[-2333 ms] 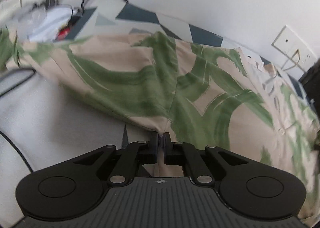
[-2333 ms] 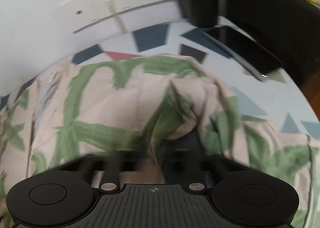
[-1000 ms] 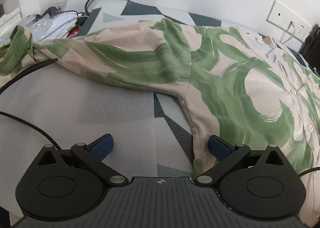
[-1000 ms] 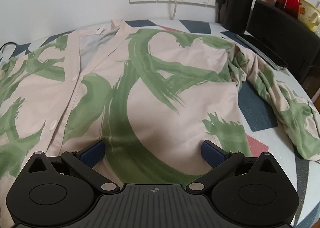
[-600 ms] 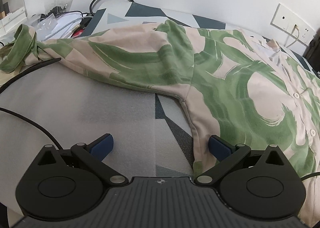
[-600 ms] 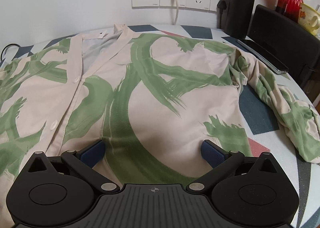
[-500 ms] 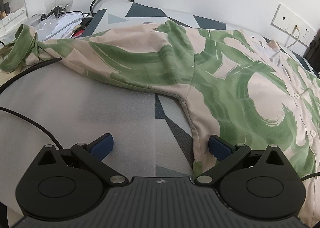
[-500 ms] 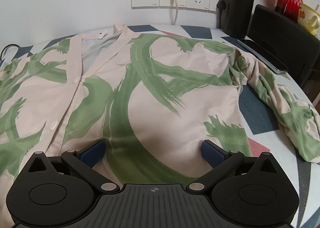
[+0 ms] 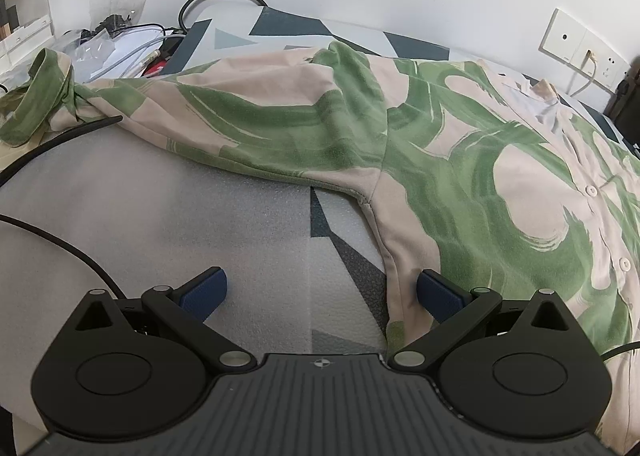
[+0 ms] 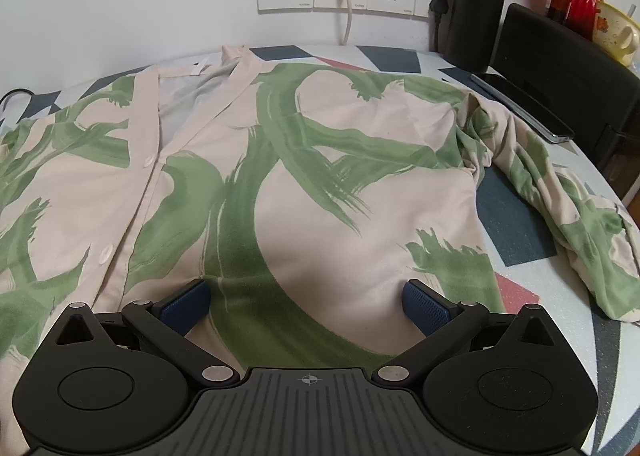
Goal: Fold clothes
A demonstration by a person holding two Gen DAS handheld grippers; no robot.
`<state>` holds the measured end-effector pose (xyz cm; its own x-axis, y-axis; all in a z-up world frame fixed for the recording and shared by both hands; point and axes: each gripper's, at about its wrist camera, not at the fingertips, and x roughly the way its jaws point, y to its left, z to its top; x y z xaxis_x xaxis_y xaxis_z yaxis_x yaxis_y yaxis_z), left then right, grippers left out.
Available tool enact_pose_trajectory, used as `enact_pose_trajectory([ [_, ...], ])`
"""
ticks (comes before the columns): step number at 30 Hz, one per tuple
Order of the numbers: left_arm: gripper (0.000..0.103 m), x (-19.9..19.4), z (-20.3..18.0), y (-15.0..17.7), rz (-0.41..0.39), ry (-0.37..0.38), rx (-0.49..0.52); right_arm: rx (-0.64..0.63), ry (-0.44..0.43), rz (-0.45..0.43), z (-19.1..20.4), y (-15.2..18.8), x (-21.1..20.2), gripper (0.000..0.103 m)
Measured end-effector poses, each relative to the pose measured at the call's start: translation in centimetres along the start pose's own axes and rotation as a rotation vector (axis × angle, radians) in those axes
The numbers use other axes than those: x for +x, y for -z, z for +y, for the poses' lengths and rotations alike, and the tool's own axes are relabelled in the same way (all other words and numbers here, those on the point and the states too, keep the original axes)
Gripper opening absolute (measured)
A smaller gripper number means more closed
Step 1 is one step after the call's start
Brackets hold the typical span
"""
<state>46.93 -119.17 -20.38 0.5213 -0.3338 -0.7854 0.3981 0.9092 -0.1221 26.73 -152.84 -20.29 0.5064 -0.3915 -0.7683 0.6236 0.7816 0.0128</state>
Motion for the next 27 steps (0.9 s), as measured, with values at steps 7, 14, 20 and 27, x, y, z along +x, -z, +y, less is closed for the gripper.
enact_pose_trajectory([
  [7, 0.103, -0.1, 0.1, 0.1, -0.003, 0.008, 0.012, 0.014, 0.011, 0.002, 0.1, 0.0, 0.0, 0.102],
  [14, 0.103, -0.1, 0.0, 0.1, -0.007, 0.008, 0.011, 0.018, 0.013, 0.028, 0.1, -0.4, 0.2, 0.102],
  [20, 0.103, 0.1, 0.0, -0.6, 0.033, 0.005, 0.02, -0.003, 0.002, 0.123, 0.1, -1.9, 0.9, 0.102],
  [27, 0.103, -1.0, 0.6, -2.4, 0.014, 0.037, -0.027, -0.127, -0.015, 0.218, 0.9, -5.4, 1.6, 0.102],
])
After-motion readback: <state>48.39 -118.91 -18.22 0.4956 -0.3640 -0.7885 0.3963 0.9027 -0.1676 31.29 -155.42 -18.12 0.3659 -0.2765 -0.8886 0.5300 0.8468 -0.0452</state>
